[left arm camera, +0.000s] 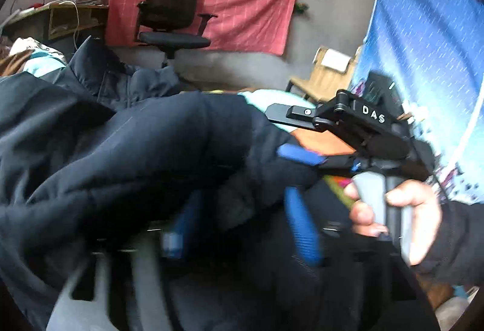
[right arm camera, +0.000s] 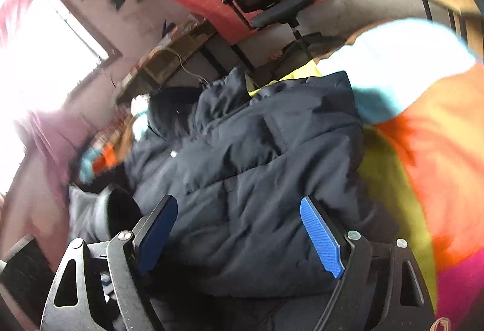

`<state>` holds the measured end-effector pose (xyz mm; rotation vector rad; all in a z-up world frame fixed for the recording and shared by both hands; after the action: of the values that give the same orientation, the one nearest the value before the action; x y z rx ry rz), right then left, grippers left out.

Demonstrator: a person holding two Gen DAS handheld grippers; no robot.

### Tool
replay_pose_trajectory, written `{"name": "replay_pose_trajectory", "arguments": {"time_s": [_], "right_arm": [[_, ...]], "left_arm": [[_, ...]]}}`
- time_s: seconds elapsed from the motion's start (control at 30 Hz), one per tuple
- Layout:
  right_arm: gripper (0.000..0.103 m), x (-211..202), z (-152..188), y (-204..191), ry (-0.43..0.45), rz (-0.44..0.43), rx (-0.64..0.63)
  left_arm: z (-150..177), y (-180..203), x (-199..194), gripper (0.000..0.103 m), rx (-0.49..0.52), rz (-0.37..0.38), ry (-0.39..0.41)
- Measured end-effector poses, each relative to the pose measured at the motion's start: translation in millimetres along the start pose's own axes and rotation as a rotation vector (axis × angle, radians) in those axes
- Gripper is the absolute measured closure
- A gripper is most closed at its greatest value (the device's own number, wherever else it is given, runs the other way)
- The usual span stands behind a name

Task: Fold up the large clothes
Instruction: 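Lift the sleeve with the left tool and fold it over the jacket body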

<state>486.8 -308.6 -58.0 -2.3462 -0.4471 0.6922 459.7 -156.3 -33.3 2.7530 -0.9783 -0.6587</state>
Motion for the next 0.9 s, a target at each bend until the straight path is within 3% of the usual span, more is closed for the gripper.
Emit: {"name": "replay_pose_trajectory", "arguments": {"time_s": [0.13,0.33,0.4,0.53,0.57,0.6,0.7,0.9], "right_arm": [[0.018,-4.5,0.7,4.9,-0.008,-0.164,0.147],[0.018,-1.2,6.5,-12.2,-0.074,-0.282,0.125],[0.019,-1.5,9.6,-24.3,-0.089,-0.315,0.099],[0.022,4.1,18.2,-48.2,-0.122,-0.379,0.062],[0.037,6.8,22.0,-52.8,-0.134,-0.366,0.043],[0.063,9.8,25.2,-55.4,-0.145,-0.336,0.027],[0.096,13.2,28.1,-55.6,-0.147,-0.258,0.009],[0.098,-26.2,-1.8,-65.8,-0.022,-0.225,-0.067]], "left_arm": [[-4.4,5.6,-10.2,0.038,0.000,0.024,-0.012],[-14.2,-0.3,-56.6,0.037,-0.037,0.013,0.035],[-19.2,-8.4,-77.8,0.032,-0.040,-0.034,0.070],[-24.2,-33.7,-114.5,0.031,0.007,-0.237,0.117],[-23.7,-40.6,-120.5,0.030,0.015,-0.288,0.117],[-23.3,-51.2,-127.8,0.030,0.015,-0.343,0.113],[-22.7,-82.2,-146.2,0.030,-0.021,-0.448,0.118],[-23.6,-144.6,-155.4,0.030,-0.021,-0.590,0.113]]}}
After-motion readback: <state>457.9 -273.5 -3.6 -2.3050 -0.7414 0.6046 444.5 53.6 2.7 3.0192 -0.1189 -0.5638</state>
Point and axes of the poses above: each gripper's, at about its wrist camera, not at the fingertips, and x roughly the way its jaws point, y to its right, z to its underside, the point moved 4 cm from there along x, roughly the way its jaws point, and after that the axes turned 12 degrees about y, right-handed, at the moved point
